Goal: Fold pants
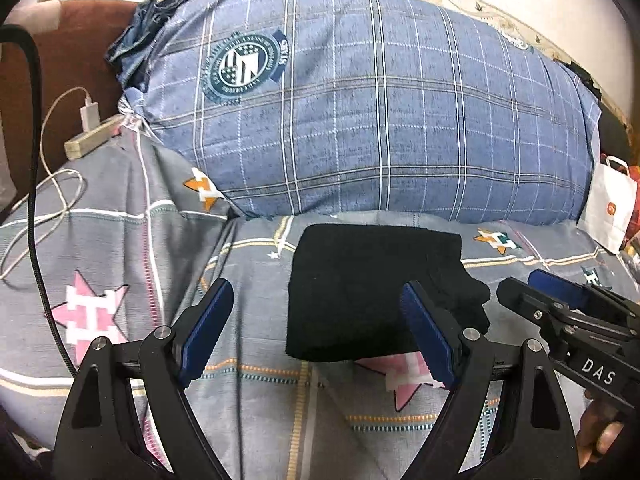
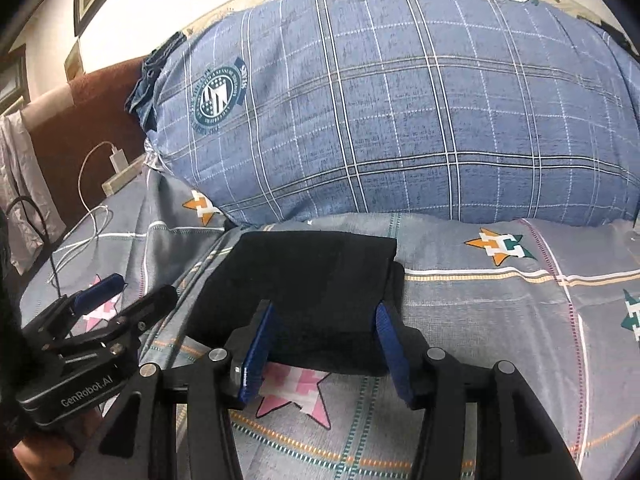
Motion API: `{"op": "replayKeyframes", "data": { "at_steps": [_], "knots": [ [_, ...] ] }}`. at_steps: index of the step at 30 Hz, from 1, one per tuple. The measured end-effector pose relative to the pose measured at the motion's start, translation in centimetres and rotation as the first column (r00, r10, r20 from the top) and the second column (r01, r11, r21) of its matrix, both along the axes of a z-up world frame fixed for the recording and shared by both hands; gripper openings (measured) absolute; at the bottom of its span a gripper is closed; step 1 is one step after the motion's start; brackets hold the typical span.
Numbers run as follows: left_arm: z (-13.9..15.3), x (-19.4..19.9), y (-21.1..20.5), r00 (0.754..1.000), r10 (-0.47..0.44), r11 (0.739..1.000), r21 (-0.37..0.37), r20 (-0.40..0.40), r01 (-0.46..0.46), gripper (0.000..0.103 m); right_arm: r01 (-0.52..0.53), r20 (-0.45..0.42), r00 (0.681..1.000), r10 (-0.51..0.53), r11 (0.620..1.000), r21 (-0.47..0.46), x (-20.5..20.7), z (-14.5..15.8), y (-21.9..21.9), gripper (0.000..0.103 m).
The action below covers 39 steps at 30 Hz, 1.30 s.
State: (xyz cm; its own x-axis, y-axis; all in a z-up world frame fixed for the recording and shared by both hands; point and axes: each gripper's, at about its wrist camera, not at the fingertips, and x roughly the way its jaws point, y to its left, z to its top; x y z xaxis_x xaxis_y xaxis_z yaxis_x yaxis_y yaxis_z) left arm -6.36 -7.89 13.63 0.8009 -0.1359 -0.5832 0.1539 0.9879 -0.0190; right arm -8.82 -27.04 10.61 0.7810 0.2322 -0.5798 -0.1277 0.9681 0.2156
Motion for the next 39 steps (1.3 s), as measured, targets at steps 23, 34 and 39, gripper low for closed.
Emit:
{"op": "replayKeyframes", "data": {
  "at_steps": [23, 34, 39],
  "knots": [
    [1.0, -2.9, -0.4, 1.000, -0.009, 1.000, 0.028, 0.020, 0.008, 0.086, -0.021, 0.011, 1.000, 0.021, 1.000, -0.007, -2.2, 0.8, 0.5, 0.051],
    [0.7, -2.9, -0.3, 1.000, -0.010, 1.000, 0.024, 0.009, 0.010, 0.086, -0.029, 0.002, 1.000, 0.029, 1.000, -0.003, -2.2, 0.6, 0.6, 0.051],
    [0.6, -2.8, -0.2, 1.000, -0.011, 1.000, 0.018, 0.004, 0.011, 0.086, -0.026, -0.001, 1.000, 0.026, 1.000, -0.003, -2.2, 0.4, 0.6, 0.051]
  ]
}}
